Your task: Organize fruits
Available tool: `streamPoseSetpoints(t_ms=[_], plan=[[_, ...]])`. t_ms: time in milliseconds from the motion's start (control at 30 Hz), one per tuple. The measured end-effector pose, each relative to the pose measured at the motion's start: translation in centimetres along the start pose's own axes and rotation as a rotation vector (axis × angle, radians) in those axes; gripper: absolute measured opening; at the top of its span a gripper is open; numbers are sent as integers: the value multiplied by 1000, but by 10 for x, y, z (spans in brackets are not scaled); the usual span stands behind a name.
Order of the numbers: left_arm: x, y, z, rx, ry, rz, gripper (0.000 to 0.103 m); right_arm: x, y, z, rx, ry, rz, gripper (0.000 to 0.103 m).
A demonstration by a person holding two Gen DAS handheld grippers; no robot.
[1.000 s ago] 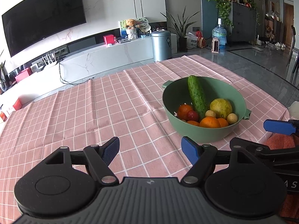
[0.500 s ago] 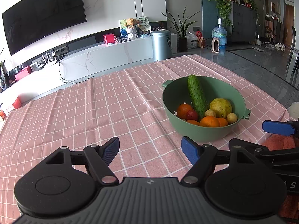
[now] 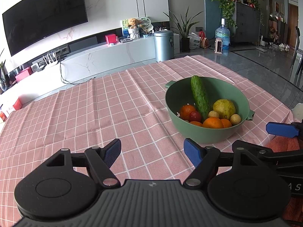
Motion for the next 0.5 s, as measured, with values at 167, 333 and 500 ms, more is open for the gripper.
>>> streamPoseSetpoints(t_ms=[167, 333, 500], plan=[[0, 0, -1, -3, 1, 1, 88, 0, 0, 0, 0, 0, 0, 77], [-1, -1, 0, -5, -1, -2, 88, 0, 0, 0, 0, -1, 1, 77], [-1, -1, 0, -9, 0, 1, 88, 0, 0, 0, 0, -1, 0, 77]])
Point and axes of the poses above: each gripper's, at about its wrist camera, not at the fingertips, and y roughly the way its jaws point, x to its right, z to its top, the point moved 2 cm from there along y, roughly the way its jaws point, and after that the axes turned 10 degrees about y, right-handed, at the moved point
